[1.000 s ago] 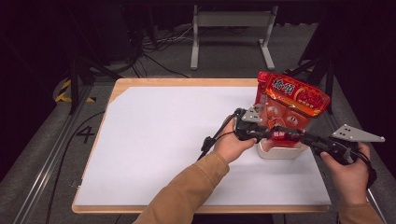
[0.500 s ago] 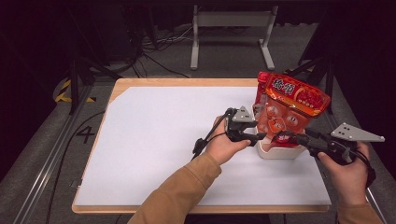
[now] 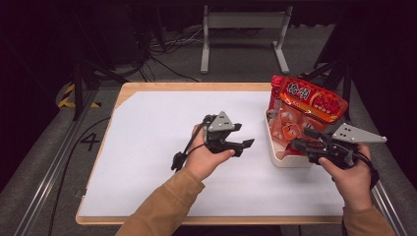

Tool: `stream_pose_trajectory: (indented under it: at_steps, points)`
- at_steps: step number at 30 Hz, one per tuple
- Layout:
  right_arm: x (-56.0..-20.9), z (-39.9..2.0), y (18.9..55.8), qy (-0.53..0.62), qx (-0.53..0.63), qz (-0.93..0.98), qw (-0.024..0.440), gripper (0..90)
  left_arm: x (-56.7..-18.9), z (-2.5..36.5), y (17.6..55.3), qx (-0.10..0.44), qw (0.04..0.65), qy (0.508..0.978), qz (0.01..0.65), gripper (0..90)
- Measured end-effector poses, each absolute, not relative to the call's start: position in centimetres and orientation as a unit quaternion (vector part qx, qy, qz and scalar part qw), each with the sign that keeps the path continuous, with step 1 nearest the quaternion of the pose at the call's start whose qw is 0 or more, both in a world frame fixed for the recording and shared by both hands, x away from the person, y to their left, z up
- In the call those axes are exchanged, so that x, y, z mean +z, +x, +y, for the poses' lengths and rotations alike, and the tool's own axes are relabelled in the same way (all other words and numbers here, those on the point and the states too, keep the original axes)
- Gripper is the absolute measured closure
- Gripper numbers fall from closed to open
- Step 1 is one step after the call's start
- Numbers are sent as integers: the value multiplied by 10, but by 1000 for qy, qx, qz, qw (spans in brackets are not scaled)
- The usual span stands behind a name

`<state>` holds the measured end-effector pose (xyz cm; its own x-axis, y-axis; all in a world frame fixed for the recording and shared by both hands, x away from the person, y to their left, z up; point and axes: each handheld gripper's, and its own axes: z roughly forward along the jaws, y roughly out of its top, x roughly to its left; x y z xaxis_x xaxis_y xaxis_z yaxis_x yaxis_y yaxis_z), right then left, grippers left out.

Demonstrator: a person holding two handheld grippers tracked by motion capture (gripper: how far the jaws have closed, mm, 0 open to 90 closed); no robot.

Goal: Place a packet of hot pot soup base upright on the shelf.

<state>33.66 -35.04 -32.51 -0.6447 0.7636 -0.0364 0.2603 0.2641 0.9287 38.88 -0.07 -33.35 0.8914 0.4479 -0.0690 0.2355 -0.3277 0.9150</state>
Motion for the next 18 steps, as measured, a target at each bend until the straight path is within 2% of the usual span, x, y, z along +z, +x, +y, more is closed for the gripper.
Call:
stream_pose_trajectory:
  at_steps: [8,18]
  points:
    - [-324,-324,335,318,536,743,243,309,-334,58,366,119,544,794,243,313]
    - [-338,-299,335,293,550,746,235,270,-345,105,340,156,536,789,255,283]
